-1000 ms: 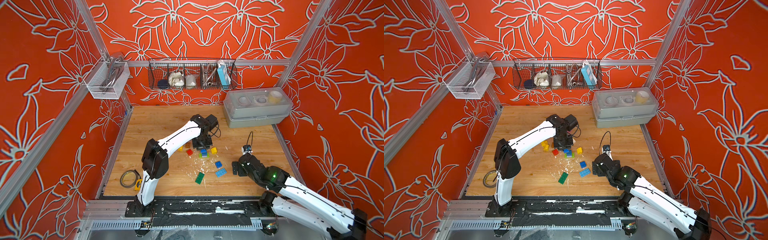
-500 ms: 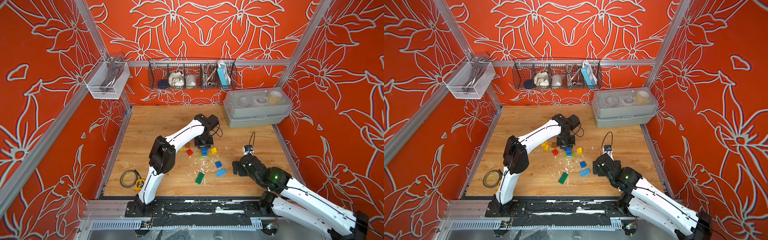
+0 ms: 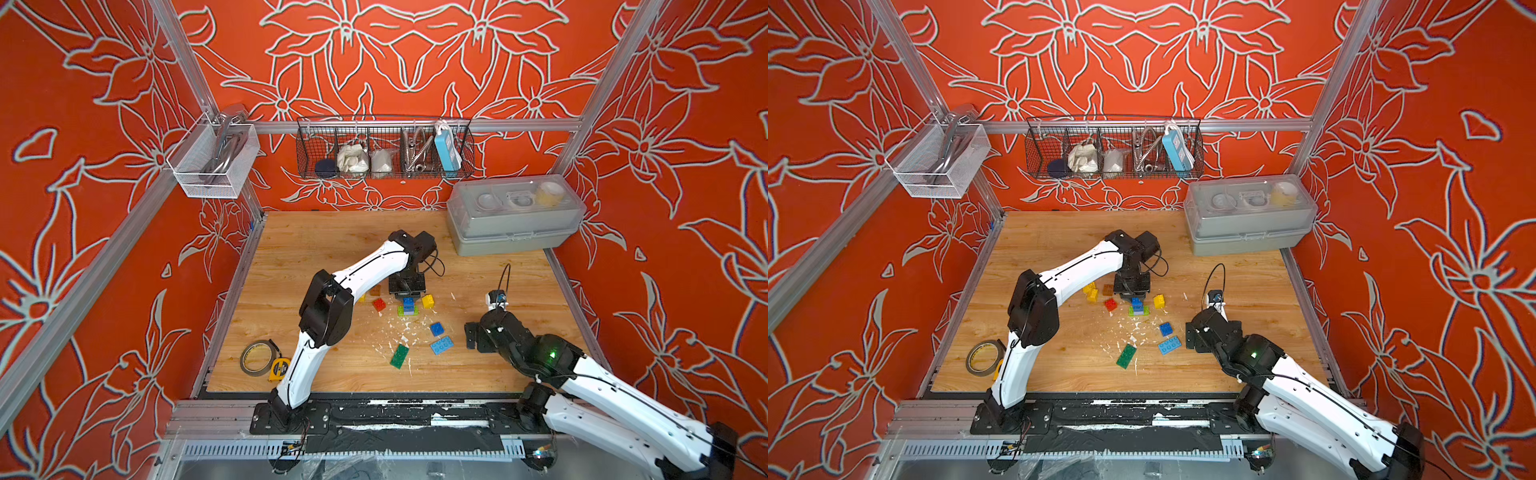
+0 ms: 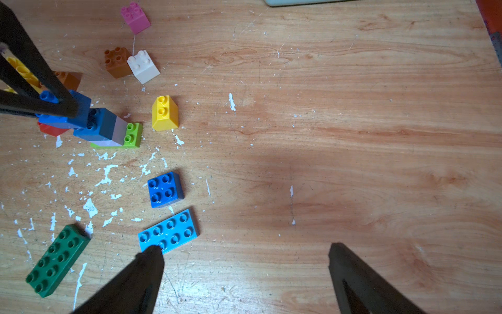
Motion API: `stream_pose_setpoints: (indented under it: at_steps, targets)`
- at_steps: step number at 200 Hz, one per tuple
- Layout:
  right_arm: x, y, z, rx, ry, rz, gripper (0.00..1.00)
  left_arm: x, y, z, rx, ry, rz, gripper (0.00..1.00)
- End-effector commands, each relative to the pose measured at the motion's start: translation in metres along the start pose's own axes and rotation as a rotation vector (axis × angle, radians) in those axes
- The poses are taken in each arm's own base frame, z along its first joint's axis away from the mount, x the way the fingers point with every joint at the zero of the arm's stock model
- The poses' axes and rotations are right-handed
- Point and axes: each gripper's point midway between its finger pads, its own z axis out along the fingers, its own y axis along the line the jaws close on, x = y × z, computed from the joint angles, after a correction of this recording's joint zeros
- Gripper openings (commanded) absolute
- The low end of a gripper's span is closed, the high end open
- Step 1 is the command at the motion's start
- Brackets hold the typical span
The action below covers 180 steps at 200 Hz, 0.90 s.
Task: Assemble the number 1 with lego
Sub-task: Assemble the lego brick with the lego brick.
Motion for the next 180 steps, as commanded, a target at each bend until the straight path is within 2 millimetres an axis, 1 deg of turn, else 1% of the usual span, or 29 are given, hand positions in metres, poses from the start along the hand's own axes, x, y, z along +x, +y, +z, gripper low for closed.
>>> stream_pose_setpoints:
  at_steps: [1, 47, 95, 144, 180]
  targets:
    - [0.004, -0.007, 0.002, 0.034, 0.008, -0.003, 1.0, 0.003, 0.008, 0.014, -0.033, 0.042, 0.02, 0.0]
    - [0.002, -0.005, 0.003, 0.039, 0.012, -0.01, 1.0, 0.005, 0.009, 0.019, -0.031, 0.06, 0.031, 0.0]
    - [0.001, -0.003, 0.003, 0.038, 0.018, -0.015, 1.0, 0.004, 0.003, 0.024, -0.01, 0.078, 0.034, 0.0]
    - [-0.001, -0.002, 0.003, 0.035, 0.014, -0.02, 1.0, 0.004, 0.016, 0.028, -0.081, 0.107, 0.049, 0.0]
    - [-0.001, 0.002, 0.005, 0.026, 0.022, -0.021, 1.0, 0.0, 0.017, 0.026, -0.087, 0.116, 0.036, 0.0]
